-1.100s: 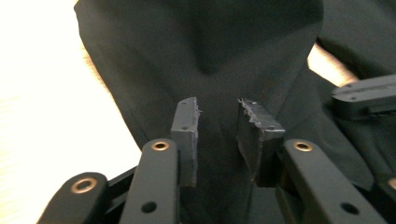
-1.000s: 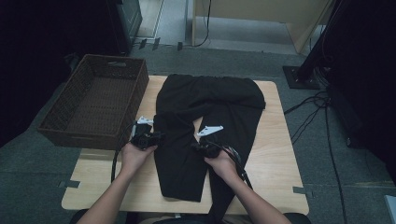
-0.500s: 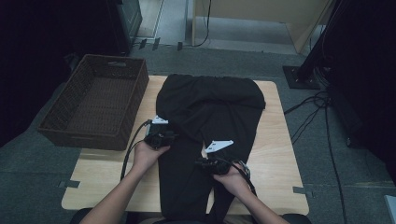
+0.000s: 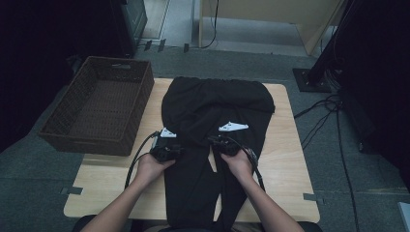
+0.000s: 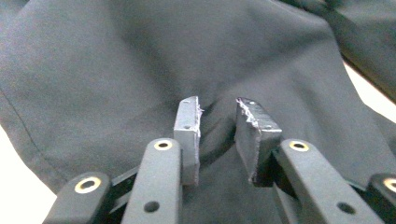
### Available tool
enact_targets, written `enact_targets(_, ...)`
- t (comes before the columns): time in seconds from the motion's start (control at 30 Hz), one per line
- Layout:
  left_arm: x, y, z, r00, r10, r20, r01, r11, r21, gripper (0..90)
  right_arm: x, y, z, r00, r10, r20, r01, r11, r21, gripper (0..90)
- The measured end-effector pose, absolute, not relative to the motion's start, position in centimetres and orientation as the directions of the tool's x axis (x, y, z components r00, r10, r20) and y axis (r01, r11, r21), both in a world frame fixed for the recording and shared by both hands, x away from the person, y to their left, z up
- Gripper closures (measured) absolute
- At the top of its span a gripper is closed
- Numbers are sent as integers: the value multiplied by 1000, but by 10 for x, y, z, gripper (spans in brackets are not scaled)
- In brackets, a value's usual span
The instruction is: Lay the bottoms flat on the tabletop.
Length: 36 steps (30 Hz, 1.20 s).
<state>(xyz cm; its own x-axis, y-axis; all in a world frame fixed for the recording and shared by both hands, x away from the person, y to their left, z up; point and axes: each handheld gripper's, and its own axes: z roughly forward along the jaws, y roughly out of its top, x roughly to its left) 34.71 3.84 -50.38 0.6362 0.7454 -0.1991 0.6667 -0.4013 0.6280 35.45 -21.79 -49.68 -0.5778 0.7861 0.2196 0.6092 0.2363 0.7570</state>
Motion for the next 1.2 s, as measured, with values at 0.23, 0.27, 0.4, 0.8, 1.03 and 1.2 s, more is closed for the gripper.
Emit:
enact_targets(0.23,339,48,-503,643,734,-217,674,-408,616,756,370,-190,-509,-595,789,157,614,319,722,861)
enact_targets(0.27,339,50,-503,640,734,-228,682,-405,610,758,371,-188,-512,-598,788,147,615,334,714,866)
enact_targets(0.4,338,56,-502,629,735,-254,703,-397,590,755,367,-188,-513,-601,787,139,615,344,709,877)
enact_targets(0.8,340,45,-489,638,724,-264,665,-344,663,665,315,-213,-512,-642,752,150,610,382,694,830)
enact_targets(1.03,350,36,-502,636,750,-182,656,-401,640,653,314,-248,-493,-597,791,135,563,293,773,710)
enact_targets(1.2,356,44,-504,614,783,-95,637,-421,646,678,322,-271,-504,-526,845,98,610,294,736,693)
